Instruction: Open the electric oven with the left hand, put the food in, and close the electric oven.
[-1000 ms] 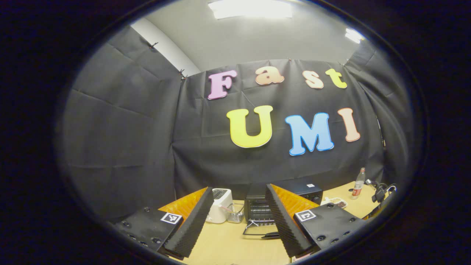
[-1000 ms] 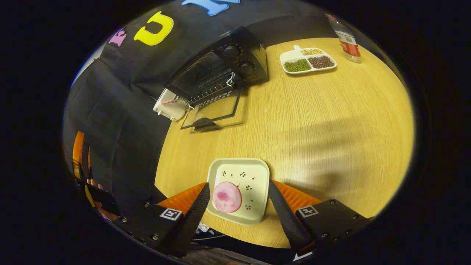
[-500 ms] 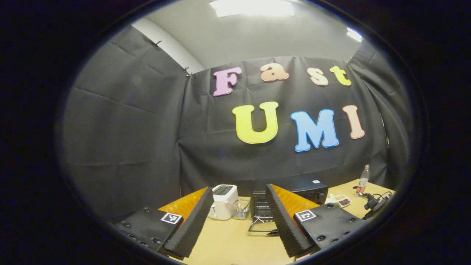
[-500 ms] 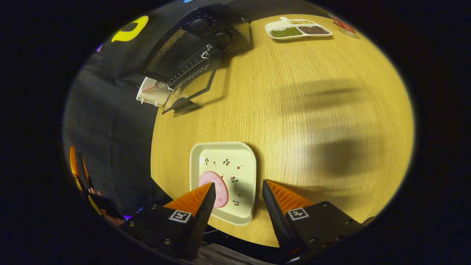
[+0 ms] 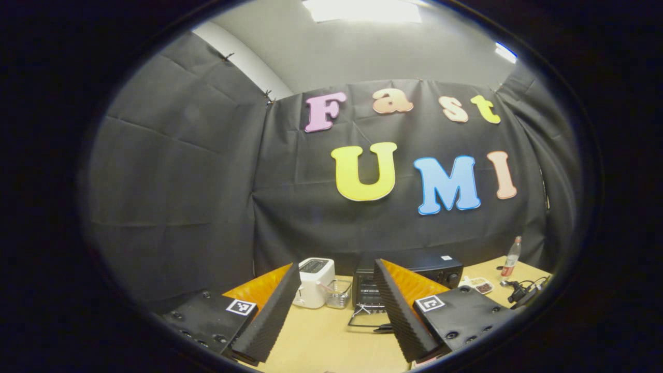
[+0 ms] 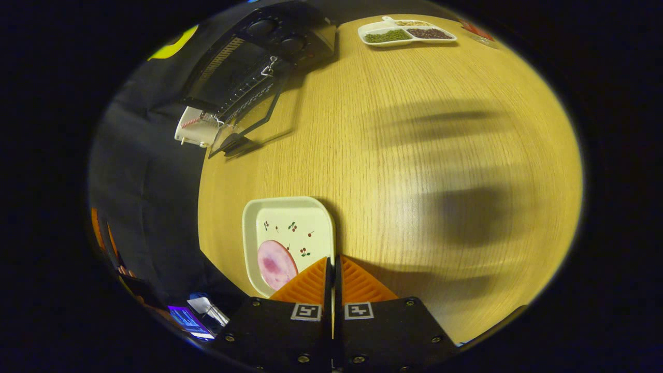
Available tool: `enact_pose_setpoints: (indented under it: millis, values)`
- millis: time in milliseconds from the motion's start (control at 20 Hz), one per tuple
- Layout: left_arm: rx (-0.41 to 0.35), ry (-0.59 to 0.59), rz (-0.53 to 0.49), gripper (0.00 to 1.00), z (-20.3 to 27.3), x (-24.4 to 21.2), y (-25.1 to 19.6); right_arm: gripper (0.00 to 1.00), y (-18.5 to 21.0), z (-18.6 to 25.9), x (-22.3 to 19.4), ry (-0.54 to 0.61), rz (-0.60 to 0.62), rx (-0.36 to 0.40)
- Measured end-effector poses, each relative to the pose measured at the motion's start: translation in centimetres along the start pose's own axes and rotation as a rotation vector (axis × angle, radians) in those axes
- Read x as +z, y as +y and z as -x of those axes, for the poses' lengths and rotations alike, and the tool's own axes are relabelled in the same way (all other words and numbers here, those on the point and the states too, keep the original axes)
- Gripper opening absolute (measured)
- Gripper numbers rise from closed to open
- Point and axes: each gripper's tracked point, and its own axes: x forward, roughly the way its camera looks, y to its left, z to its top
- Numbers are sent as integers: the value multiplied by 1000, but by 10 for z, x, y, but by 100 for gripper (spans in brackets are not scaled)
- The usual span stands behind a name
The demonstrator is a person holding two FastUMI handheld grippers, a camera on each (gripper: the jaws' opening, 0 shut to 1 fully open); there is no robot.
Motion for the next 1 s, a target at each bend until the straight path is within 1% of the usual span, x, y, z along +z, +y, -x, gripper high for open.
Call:
enact_pose_setpoints:
  millis: [100, 150, 250, 500, 550, 700, 850, 1000]
  values:
    - [-1, 8, 18, 100, 0, -1, -1, 4, 3, -8, -4, -6, -39, 24]
    - [-2, 10, 23, 100, -1, -3, -1, 1, 3, -12, -4, -22, -56, 35]
    - [-1, 9, 20, 100, 0, -2, 0, 0, 4, -6, -5, -36, -66, 55]
    - [-9, 0, 8, 100, -3, 3, -3, 1, 12, 9, -3, -82, -103, 138]
    - [-11, 0, 7, 100, -4, 2, -5, 1, 19, 12, -1, -92, -112, 157]
    - [-19, 1, 5, 100, -9, 2, -9, 0, 36, 18, 14, -142, -177, 187]
    - [-27, 0, 10, 100, -17, 1, -12, 1, 59, 15, 34, -220, -255, 204]
    - [-33, 2, 9, 100, -25, -1, -11, 1, 77, 18, 50, -273, -323, 220]
